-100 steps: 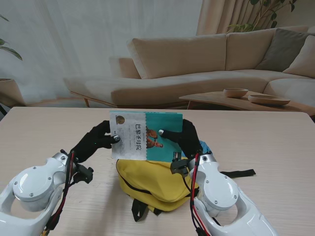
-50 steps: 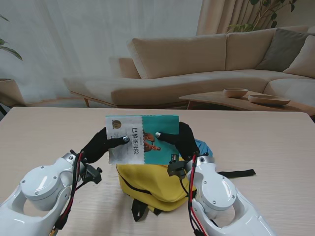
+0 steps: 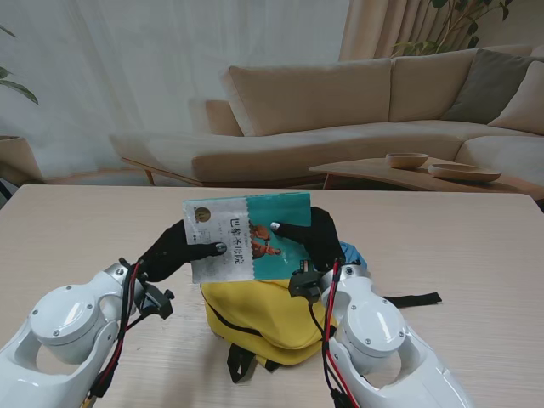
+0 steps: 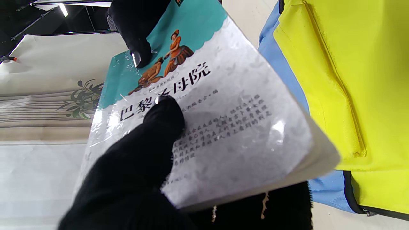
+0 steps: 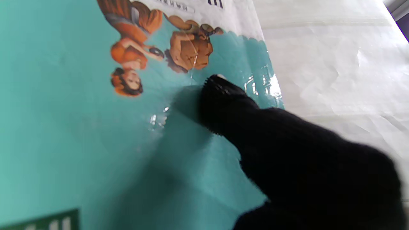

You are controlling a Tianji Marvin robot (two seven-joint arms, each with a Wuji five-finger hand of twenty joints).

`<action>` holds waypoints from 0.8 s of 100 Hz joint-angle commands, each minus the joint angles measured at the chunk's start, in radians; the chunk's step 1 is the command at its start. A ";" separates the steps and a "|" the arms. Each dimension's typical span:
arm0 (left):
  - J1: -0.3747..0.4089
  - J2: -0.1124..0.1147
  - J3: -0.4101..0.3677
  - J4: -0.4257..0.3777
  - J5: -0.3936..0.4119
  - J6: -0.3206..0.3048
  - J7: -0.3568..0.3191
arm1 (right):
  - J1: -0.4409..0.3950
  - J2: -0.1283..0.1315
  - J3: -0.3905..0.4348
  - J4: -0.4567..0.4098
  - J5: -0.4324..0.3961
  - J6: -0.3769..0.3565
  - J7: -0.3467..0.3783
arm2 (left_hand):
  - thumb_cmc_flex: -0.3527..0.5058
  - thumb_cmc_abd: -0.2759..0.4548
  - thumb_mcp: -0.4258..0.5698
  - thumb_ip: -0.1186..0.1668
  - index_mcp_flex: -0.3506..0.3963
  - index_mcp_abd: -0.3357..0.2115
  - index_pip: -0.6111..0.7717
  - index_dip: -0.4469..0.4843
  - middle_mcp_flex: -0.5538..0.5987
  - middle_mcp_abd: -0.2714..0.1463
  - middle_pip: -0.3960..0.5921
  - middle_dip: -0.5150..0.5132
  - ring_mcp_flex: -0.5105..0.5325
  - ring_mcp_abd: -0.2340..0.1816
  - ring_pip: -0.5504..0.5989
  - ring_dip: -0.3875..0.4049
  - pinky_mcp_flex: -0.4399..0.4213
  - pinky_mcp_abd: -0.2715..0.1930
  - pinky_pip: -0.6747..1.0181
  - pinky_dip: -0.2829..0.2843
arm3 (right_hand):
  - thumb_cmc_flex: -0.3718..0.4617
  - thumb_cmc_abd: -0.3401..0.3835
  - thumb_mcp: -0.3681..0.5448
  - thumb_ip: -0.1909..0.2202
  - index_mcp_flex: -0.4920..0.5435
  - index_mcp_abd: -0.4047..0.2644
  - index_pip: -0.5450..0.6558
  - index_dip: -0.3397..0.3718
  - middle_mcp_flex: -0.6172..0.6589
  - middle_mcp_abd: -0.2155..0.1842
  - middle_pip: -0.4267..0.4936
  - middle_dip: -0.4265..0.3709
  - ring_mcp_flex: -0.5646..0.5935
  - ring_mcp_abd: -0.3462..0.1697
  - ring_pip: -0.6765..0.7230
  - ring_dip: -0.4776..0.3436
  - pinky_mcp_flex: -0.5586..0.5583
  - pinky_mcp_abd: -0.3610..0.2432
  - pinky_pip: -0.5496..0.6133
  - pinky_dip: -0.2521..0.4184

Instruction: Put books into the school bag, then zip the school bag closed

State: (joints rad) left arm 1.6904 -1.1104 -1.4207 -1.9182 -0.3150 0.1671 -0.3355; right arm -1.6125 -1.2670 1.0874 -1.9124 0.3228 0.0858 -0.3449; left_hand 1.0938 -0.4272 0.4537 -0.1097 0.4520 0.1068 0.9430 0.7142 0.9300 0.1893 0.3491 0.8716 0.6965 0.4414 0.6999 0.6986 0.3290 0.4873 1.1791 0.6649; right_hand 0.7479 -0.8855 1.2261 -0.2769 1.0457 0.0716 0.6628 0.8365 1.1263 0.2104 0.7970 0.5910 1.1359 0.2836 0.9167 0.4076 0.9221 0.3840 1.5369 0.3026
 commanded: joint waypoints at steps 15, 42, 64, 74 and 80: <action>0.024 -0.008 -0.009 -0.027 0.001 0.004 0.015 | 0.000 -0.006 0.001 -0.005 -0.034 -0.004 0.027 | 0.197 0.139 0.090 0.007 0.209 -0.083 0.071 0.145 -0.012 -0.003 0.211 0.013 0.038 0.052 0.133 0.068 0.033 0.064 0.136 0.074 | 0.125 0.151 0.084 0.001 0.152 -0.204 0.203 -0.018 -0.021 -0.002 0.001 -0.058 0.042 0.002 0.004 -0.005 0.010 -0.026 0.012 0.001; 0.029 -0.020 -0.015 -0.040 0.018 -0.018 0.084 | -0.012 0.023 0.008 0.002 -0.111 -0.027 0.113 | 0.197 0.190 0.113 0.022 0.275 -0.127 0.176 0.519 -0.017 -0.024 0.505 0.197 0.125 0.045 0.369 0.236 0.140 0.106 0.250 0.258 | -0.048 0.131 -0.002 0.058 -0.273 -0.151 0.079 -0.449 -0.236 -0.037 -0.098 -0.233 -0.213 -0.049 -0.284 -0.071 -0.282 -0.007 -0.191 0.020; 0.045 -0.030 -0.029 -0.048 0.011 -0.038 0.126 | -0.014 0.044 0.022 0.005 -0.187 -0.029 0.170 | 0.197 0.194 0.121 0.032 0.293 -0.124 0.193 0.585 -0.006 -0.027 0.550 0.222 0.148 0.036 0.411 0.258 0.164 0.117 0.269 0.301 | -0.258 0.132 -0.106 0.147 -0.509 -0.098 -0.089 -0.387 -0.509 -0.078 -0.158 -0.248 -0.474 -0.117 -0.460 -0.110 -0.533 -0.049 -0.377 0.025; 0.056 -0.032 -0.039 -0.056 0.012 -0.052 0.142 | -0.016 0.050 0.030 0.005 -0.223 -0.026 0.180 | 0.197 0.194 0.122 0.033 0.294 -0.124 0.192 0.591 -0.005 -0.031 0.552 0.222 0.149 0.036 0.412 0.259 0.165 0.117 0.268 0.305 | -0.301 0.125 -0.153 0.136 -0.591 -0.076 -0.092 -0.413 -0.613 -0.085 -0.174 -0.253 -0.567 -0.139 -0.516 -0.127 -0.617 -0.076 -0.448 0.005; 0.063 -0.034 -0.045 -0.061 0.014 -0.062 0.154 | -0.015 0.053 0.035 0.007 -0.244 -0.024 0.183 | 0.196 0.193 0.124 0.032 0.295 -0.125 0.192 0.596 -0.005 -0.032 0.552 0.222 0.149 0.036 0.412 0.259 0.165 0.117 0.266 0.308 | -0.322 0.133 -0.173 0.132 -0.629 -0.065 -0.093 -0.428 -0.662 -0.088 -0.179 -0.255 -0.610 -0.152 -0.535 -0.133 -0.654 -0.092 -0.474 -0.002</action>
State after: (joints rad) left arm 1.7405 -1.1362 -1.4561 -1.9565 -0.3010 0.1172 -0.1744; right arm -1.6198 -1.2143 1.1192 -1.9049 0.0916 0.0616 -0.1769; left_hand 1.1198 -0.4250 0.4441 -0.1330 0.5351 0.1355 0.8260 1.0877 0.8619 0.2391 0.6756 1.0164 0.7905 0.4792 1.0301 0.9314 0.4784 0.5746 1.3878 0.9376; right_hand 0.4702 -0.7427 1.0939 -0.1369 0.4683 0.0076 0.5828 0.4295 0.5132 0.1611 0.6357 0.3529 0.5766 0.1718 0.4080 0.2903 0.3059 0.3354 1.0900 0.3182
